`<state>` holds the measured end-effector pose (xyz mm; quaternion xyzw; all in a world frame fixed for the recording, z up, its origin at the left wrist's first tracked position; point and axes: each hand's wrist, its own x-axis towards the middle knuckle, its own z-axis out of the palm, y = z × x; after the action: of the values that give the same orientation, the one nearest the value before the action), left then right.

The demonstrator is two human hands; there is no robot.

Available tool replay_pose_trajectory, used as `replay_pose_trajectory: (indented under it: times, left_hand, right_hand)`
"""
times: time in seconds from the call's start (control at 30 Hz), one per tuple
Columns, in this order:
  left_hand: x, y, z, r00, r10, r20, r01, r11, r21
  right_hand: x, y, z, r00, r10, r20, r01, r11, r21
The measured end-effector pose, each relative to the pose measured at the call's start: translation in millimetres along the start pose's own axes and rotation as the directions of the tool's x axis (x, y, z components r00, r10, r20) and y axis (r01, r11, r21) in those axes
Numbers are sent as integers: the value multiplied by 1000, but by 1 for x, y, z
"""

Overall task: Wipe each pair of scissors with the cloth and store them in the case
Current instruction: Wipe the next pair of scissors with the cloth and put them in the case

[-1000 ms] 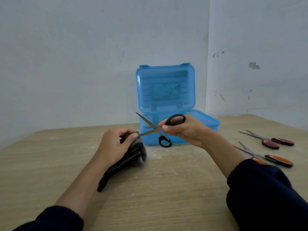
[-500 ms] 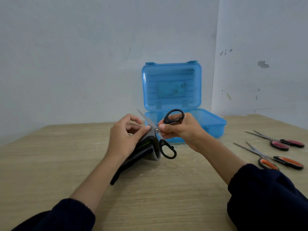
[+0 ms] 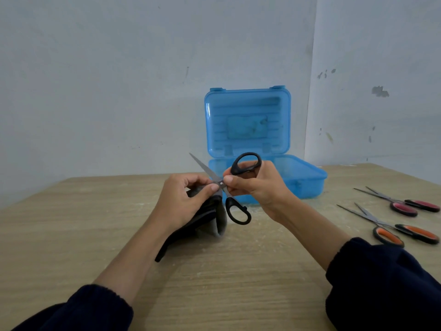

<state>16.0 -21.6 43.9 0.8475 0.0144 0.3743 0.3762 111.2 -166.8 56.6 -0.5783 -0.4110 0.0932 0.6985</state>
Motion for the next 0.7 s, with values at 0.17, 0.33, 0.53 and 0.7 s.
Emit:
replay_pose_trajectory:
  times: [0.17, 0.33, 0.53, 0.7]
  left_hand:
    - [1, 2, -3, 999, -32, 11, 32, 999, -21]
    - [0, 5, 2, 998, -28, -52, 26, 999, -25]
    - [0, 1, 8, 995, -57, -79, 58, 998, 14]
    - [2, -2, 5, 996, -77, -52, 82, 992, 96]
  right_hand:
    - [3, -12, -17, 1000, 10, -4, -10, 1000, -19]
    - [2, -8, -9, 1000, 26, 1, -26, 999, -36]
    - [2, 2, 2, 995, 37, -87, -40, 999, -31]
    - [5, -1, -2, 992, 36, -119, -42, 998, -48]
